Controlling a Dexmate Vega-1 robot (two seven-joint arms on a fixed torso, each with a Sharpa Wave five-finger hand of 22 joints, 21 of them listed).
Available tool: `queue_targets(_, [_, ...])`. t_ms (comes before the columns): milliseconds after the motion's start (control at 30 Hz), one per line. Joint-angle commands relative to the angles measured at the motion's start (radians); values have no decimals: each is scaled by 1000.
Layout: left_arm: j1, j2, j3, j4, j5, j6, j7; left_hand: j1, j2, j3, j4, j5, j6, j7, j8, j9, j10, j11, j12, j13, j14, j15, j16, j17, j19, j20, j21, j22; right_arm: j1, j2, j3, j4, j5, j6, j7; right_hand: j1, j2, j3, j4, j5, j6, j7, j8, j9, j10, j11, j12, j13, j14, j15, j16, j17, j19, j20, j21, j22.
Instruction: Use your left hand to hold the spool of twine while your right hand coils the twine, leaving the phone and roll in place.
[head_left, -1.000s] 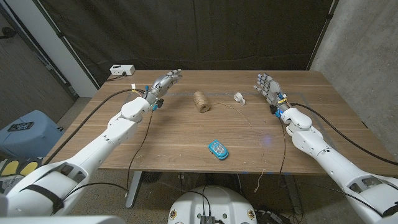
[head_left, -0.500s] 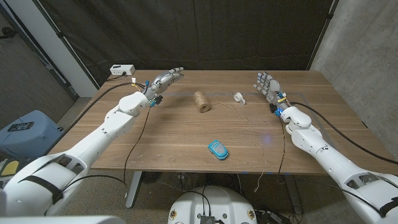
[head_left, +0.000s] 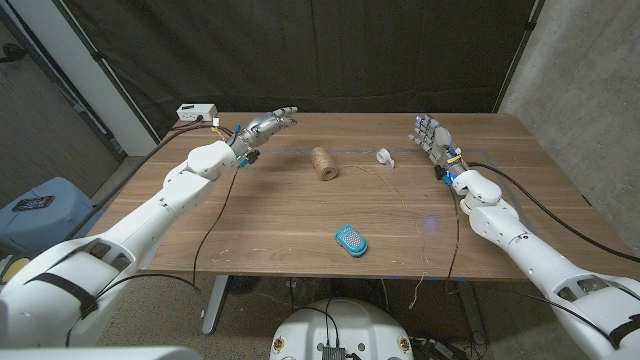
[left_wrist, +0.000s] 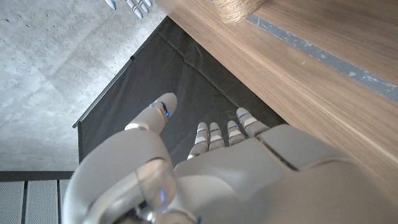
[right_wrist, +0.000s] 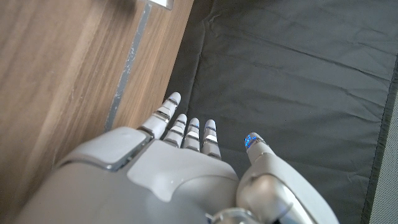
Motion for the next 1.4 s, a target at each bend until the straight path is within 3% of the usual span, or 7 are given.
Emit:
queue_targets(33, [-29, 30, 26, -23, 33, 20, -63, 21, -3, 12, -2, 13, -19, -4, -4, 2, -24, -2, -5, 6, -23, 3, -1, 5, -16, 4, -2, 6, -8, -5, 6, -8, 0, 12, -3, 14, 3, 2, -7, 0, 0, -2, 3, 5, 5, 2, 6, 2, -5, -16, 9, 6, 0, -28, 5, 5])
queue_targets(267, [-64, 20, 44, 14, 56, -7, -99, 33, -7, 17, -2, 22, -30, -7, -2, 2, -42, 6, -10, 8, -35, 10, -1, 6, -27, 8, -3, 6, -3, -4, 6, -9, -3, 15, -3, 17, 3, 2, -11, 0, 1, -2, 4, 5, 3, 1, 6, 2, -5, -17, 10, 5, 0, -27, 5, 5])
queue_targets(933, [-204, 9, 105, 139, 122, -68, -260, 58, -12, 30, -2, 39, -42, -11, 0, 2, -21, -11, 5, 12, -28, 7, 6, 7, -31, 10, 1, 6, 3, 1, 9, 2, -12, 31, -19, 17, 5, 0, -14, -1, 1, -1, 4, 5, 2, 1, 6, 2, -6, -16, 11, 6, 0, -27, 5, 5])
queue_targets(1400, [-273, -4, 137, 216, 153, -121, -346, 74, -20, 34, -2, 47, -63, -18, -2, 2, -42, -5, 2, 16, -44, 9, 2, 7, -34, 10, 3, 6, 5, 1, 8, 2, -17, 24, -34, 17, 6, 0, -16, -2, 0, -1, 4, 5, 2, 3, 7, 2, -6, -15, 11, 6, -2, -26, 5, 5])
